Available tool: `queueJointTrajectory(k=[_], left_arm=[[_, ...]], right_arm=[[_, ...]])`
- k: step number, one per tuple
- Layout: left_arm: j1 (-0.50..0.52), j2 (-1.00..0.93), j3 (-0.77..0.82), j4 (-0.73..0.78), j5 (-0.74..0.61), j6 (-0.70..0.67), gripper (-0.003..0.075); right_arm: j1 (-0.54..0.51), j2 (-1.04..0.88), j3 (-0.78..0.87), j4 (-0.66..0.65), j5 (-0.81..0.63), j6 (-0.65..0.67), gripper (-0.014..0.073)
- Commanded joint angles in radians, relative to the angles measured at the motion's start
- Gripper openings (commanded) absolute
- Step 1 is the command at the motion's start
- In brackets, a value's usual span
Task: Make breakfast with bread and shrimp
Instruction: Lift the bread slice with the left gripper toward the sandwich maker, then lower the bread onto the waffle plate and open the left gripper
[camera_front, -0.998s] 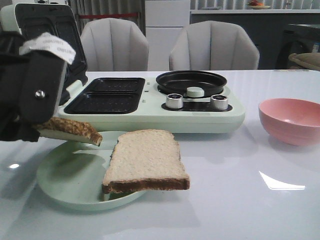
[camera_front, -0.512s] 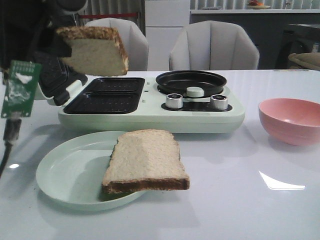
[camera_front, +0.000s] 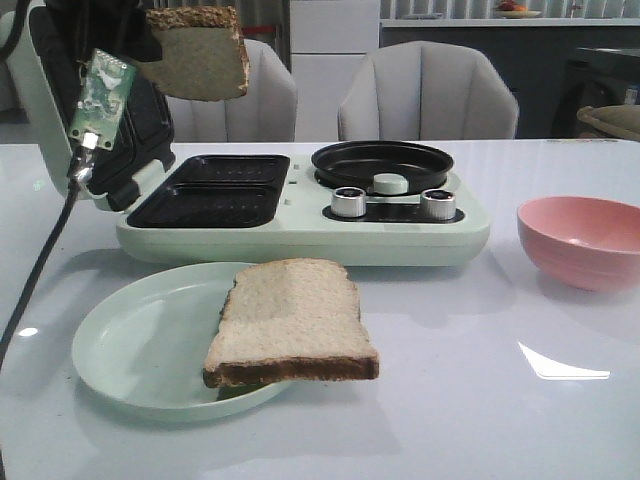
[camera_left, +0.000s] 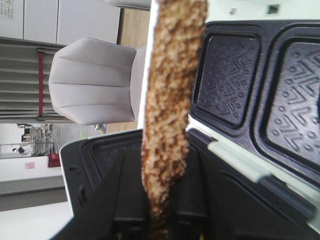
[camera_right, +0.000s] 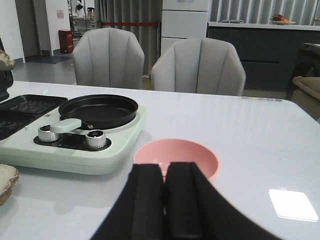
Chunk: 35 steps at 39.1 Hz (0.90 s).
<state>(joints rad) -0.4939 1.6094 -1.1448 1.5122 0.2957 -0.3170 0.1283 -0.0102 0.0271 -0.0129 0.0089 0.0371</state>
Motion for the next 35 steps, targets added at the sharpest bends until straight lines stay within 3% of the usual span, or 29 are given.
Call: queueJointTrajectory(k=[1, 15, 35], left_arm=[[0.037, 0.023, -0.100, 0.032, -0.049, -0.015, 0.0117], [0.087, 0.275, -0.401, 0.032, -0.101, -0.017, 0.0117], [0.103, 0.411, -0.425, 0.002, -0.032, -0.063, 0.0117]], right_arm=[[-0.004, -0.022, -0.017, -0.007, -0.078, -0.005, 0.0148], [-0.004, -0.022, -0.017, -0.007, -0.078, -0.005, 0.0148], [-0.004, -0.022, -0.017, -0.007, -0.078, -0.005, 0.0148]])
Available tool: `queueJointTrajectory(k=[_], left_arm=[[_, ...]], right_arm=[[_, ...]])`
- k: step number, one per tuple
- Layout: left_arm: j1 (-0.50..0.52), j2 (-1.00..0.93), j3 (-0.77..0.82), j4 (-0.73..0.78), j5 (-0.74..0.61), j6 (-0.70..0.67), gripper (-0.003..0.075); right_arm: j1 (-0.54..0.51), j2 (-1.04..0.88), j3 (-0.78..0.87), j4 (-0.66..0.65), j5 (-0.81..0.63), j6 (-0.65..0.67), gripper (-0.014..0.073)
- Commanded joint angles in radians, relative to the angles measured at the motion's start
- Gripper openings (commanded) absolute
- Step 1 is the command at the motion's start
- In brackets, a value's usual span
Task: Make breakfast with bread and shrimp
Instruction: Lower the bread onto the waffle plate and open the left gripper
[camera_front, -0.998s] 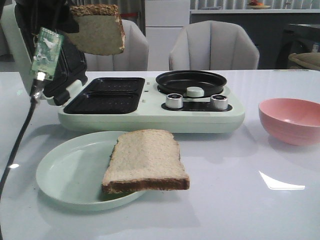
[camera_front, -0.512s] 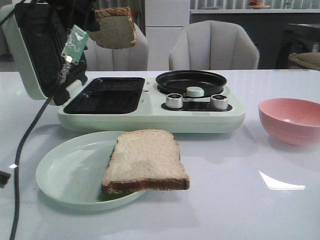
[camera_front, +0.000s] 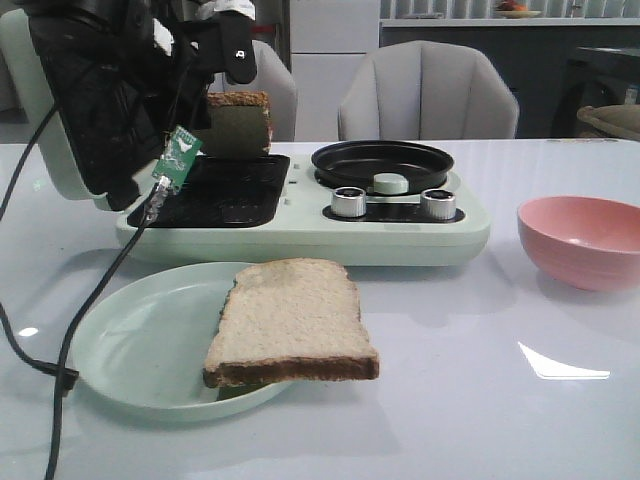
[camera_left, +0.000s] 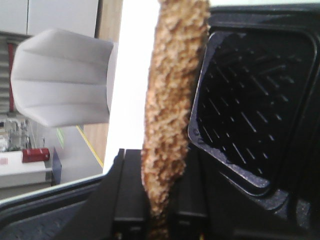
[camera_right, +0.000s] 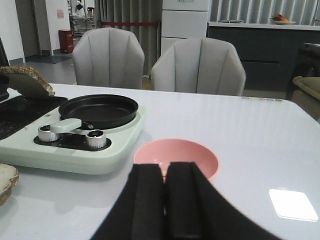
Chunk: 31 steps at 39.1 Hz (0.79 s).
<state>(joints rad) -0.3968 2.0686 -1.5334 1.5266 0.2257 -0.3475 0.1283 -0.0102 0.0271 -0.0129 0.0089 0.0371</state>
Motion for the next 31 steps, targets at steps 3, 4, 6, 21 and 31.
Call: queueJointTrajectory(k=[3, 4, 6, 21, 31], left_arm=[[0.006, -0.033, -0.034, -0.012, 0.060, -0.035, 0.0117], [0.006, -0.031, -0.034, -0.015, 0.060, -0.035, 0.0117], [0.006, -0.028, -0.027, -0.023, 0.044, -0.035, 0.0117], [-0.001, -0.016, 0.033, -0.076, -0.037, -0.036, 0.0249], [-0.001, -0.016, 0.040, -0.091, -0.033, -0.046, 0.0604]], right_arm=[[-0.004, -0.022, -0.017, -0.007, -0.078, -0.005, 0.0148], [-0.004, -0.022, -0.017, -0.007, -0.078, -0.005, 0.0148], [-0.004, -0.022, -0.017, -0.007, -0.078, -0.005, 0.0148], [-0.004, -0.022, -0.017, -0.007, -0.078, -0.005, 0.0148], [-0.004, -0.022, -0.017, -0.007, -0.078, -0.005, 0.0148]])
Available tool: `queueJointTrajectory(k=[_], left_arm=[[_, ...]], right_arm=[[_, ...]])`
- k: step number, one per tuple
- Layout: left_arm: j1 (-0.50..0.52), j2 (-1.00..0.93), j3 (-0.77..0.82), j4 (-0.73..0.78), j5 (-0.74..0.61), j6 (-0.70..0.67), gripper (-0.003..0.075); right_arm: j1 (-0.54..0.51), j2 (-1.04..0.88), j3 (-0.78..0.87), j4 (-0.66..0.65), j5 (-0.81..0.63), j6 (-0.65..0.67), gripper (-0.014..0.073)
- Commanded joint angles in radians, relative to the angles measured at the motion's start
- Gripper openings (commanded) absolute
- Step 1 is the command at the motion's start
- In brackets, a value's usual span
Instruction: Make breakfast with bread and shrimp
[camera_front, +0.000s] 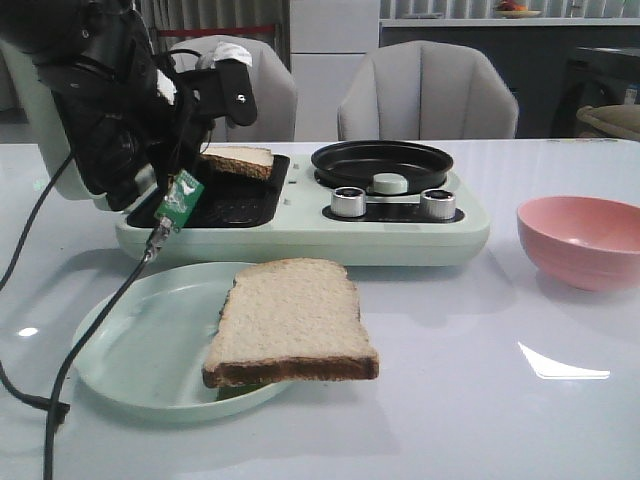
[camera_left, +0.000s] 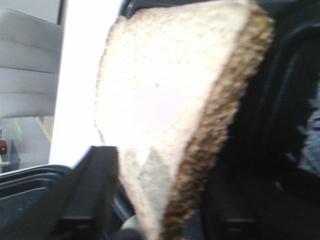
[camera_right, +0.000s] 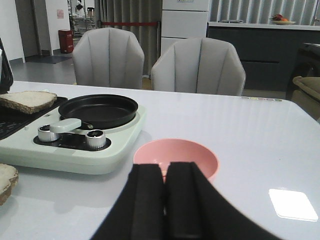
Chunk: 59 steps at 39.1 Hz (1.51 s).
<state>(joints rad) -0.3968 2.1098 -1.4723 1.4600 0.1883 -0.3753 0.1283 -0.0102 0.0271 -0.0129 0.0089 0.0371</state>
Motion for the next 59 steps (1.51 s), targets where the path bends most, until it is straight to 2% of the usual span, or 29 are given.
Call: queueJointTrajectory(k=[1, 11, 26, 38, 43, 54, 59], left_arm=[[-0.001, -0.057, -0.021, -0.027, 0.004, -0.018, 0.0613], [-0.007, -0.094, -0.021, -0.136, -0.007, -0.016, 0.0618], [-0.036, -0.184, -0.021, -0.333, 0.097, 0.004, 0.0618], [-0.068, -0.246, -0.021, -0.662, 0.248, 0.210, 0.0618], [-0.104, -0.311, -0.021, -0.745, 0.317, 0.210, 0.0618], [-0.188, -0.506, -0.018, -0.878, 0.344, 0.197, 0.0618], [-0.196, -0.585, -0.018, -0.947, 0.419, 0.197, 0.0618]], right_arm=[[-0.004, -0.022, -0.017, -0.007, -0.078, -0.005, 0.0148], [-0.004, -0.022, -0.017, -0.007, -0.078, -0.005, 0.0148], [-0.004, -0.022, -0.017, -0.007, -0.078, -0.005, 0.0148], [-0.004, -0.022, -0.017, -0.007, -0.078, -0.005, 0.0148], [-0.004, -0.022, -0.017, -0.007, -0.078, -0.005, 0.0148], [-0.004, -0.022, -0.017, -0.007, -0.078, -0.005, 0.0148], [-0.004, -0.022, -0.017, -0.007, -0.078, -0.005, 0.0148]])
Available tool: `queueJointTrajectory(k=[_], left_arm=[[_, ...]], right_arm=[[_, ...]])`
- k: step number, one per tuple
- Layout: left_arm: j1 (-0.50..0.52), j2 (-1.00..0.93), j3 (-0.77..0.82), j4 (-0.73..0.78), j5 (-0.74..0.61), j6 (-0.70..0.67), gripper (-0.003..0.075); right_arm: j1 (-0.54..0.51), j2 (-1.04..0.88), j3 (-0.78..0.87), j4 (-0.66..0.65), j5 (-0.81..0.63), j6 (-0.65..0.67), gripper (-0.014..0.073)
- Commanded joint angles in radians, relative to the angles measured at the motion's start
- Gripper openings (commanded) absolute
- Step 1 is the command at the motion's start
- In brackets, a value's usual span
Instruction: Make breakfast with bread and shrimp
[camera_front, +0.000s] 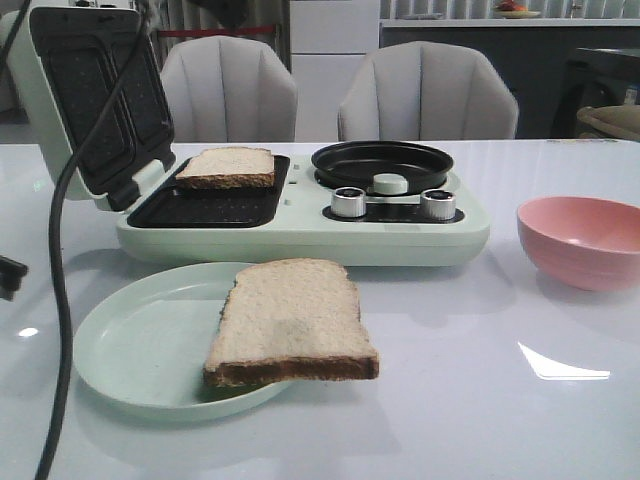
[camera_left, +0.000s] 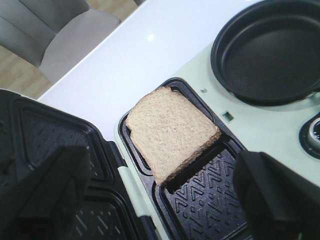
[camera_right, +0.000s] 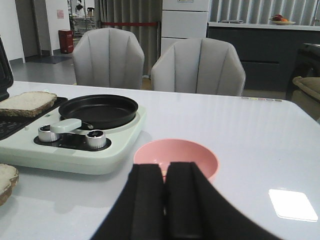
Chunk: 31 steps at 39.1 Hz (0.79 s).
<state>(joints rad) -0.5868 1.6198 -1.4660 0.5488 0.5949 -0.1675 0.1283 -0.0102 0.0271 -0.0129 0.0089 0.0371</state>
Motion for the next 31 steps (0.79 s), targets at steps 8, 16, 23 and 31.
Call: queueJointTrajectory(k=[8, 16, 23, 31], left_arm=[[0.009, -0.250, 0.054, -0.102, 0.059, -0.011, 0.0618], [0.060, -0.458, 0.276, -0.103, -0.066, -0.035, 0.0618], [0.106, -0.624, 0.433, -0.105, -0.080, -0.092, 0.0618], [0.145, -0.766, 0.583, -0.178, -0.091, -0.038, 0.0618]], right_arm=[[-0.004, -0.022, -0.017, -0.007, -0.078, -0.005, 0.0148], [-0.004, -0.022, -0.017, -0.007, -0.078, -0.005, 0.0148], [-0.004, -0.022, -0.017, -0.007, -0.078, -0.005, 0.0148], [-0.004, -0.022, -0.017, -0.007, -0.078, -0.005, 0.0148]])
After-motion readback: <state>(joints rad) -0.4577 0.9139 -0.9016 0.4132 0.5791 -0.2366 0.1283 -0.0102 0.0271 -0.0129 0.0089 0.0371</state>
